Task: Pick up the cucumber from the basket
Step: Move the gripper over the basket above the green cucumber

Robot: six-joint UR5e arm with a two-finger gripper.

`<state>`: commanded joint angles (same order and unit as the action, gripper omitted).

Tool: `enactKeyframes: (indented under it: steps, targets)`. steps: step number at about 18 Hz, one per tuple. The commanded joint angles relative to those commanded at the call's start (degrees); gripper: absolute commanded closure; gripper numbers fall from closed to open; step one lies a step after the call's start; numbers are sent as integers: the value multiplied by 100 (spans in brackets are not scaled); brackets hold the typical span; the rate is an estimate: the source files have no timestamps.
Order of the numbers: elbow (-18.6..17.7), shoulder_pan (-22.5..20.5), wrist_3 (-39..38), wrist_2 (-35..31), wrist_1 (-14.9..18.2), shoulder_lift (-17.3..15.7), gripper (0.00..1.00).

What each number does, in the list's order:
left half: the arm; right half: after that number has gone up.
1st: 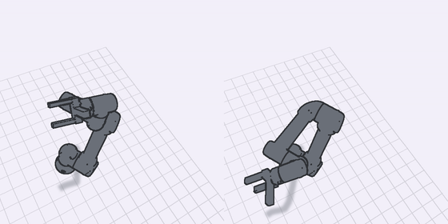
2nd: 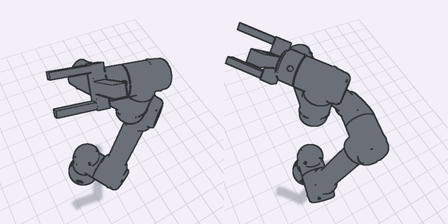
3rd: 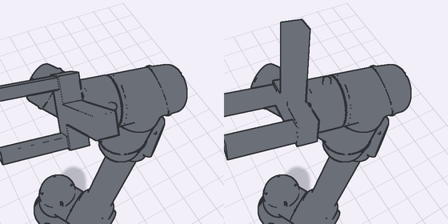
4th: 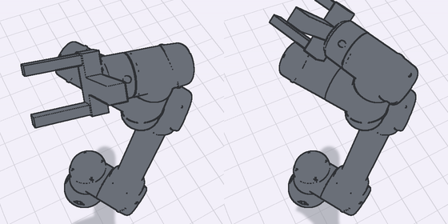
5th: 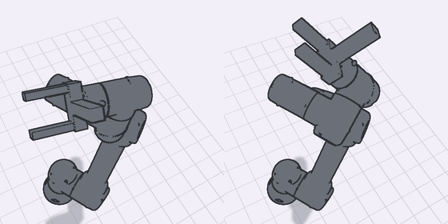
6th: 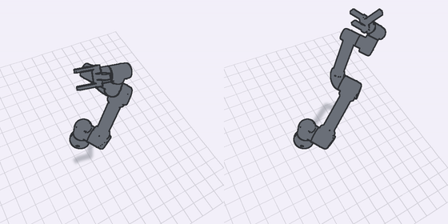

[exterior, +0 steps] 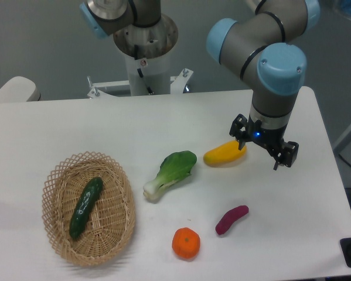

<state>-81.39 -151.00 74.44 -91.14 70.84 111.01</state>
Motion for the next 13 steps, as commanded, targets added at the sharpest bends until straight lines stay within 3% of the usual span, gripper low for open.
enactKeyframes:
  steps: [8,13]
  targets:
    - [-219,114,-140,26,44,-141,0]
    - [-386,570,-842,35,149,-290,0]
